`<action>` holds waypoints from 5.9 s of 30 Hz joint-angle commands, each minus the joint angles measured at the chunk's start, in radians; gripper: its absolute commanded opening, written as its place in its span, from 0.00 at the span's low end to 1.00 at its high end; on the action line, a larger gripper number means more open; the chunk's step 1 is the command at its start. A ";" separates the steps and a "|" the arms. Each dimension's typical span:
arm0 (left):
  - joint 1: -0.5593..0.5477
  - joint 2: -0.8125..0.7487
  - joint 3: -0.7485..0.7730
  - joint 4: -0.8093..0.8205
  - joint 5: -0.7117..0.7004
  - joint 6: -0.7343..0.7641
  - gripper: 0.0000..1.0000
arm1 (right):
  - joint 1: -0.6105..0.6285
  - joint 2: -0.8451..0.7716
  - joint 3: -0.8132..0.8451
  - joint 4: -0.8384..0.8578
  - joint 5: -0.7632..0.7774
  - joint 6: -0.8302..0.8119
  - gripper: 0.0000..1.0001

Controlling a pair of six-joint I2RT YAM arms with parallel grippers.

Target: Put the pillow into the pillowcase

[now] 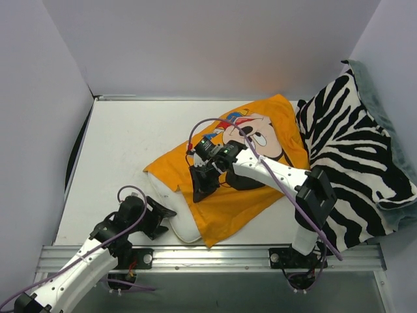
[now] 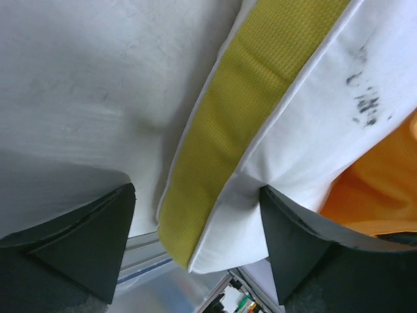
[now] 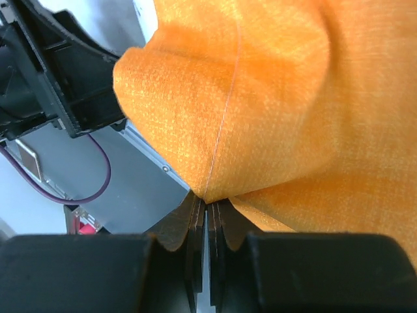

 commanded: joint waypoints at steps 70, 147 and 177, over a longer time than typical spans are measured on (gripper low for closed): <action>0.159 0.377 0.638 0.124 -0.138 0.641 0.72 | -0.488 -0.763 0.039 0.186 0.353 0.253 0.00; 0.306 1.395 0.861 -0.028 0.026 1.023 0.64 | -0.141 -0.196 -0.400 -0.201 0.287 0.150 0.88; -0.062 0.851 0.792 0.023 0.051 0.918 0.65 | -0.419 -0.437 -0.264 -0.074 0.188 0.297 0.86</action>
